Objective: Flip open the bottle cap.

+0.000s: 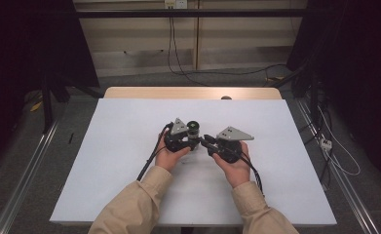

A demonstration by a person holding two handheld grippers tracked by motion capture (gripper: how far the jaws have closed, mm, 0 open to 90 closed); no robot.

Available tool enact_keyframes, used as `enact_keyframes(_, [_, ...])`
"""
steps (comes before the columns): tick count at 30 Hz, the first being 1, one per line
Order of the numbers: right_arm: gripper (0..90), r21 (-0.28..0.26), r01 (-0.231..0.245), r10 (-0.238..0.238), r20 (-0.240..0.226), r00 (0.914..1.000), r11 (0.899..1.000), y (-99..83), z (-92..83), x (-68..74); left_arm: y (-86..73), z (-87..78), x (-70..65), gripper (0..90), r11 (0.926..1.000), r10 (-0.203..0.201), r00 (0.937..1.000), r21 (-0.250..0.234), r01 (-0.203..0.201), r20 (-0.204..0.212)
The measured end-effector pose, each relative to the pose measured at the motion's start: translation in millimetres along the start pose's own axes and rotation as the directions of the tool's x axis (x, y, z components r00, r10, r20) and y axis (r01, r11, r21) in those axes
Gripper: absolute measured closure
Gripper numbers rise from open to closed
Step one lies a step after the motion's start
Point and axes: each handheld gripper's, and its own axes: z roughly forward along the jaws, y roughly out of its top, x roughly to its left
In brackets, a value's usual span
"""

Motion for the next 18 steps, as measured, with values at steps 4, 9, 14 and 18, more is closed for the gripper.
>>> enact_keyframes(4, [85.2, 0.009, -0.003, 0.003, 0.001, 1.0000, 1.000, 2.3, 3.3, 0.9, 0.0, -0.1, 0.0, 53.3, 1.0000, 0.000, 1.0000, 0.000, 0.000, 0.000])
enact_keyframes(9, [89.4, 0.013, -0.008, 0.008, -0.001, 1.0000, 1.000, 4.4, 6.9, 0.0, 0.0, 0.0, 0.1, 53.3, 1.0000, 0.000, 1.0000, 0.000, 0.000, 0.000])
enact_keyframes(14, [90.0, 0.015, -0.011, 0.012, -0.014, 0.9998, 1.000, 3.4, 11.1, -1.5, -0.1, 0.1, 0.1, 53.3, 1.0000, -0.006, 1.0000, -0.003, 0.006, 0.003])
enact_keyframes(18, [90.0, 0.011, -0.013, 0.013, -0.009, 0.9999, 1.000, 2.7, 13.8, -1.9, 0.1, 0.0, 0.2, 53.3, 1.0000, -0.002, 1.0000, 0.001, 0.002, 0.000])
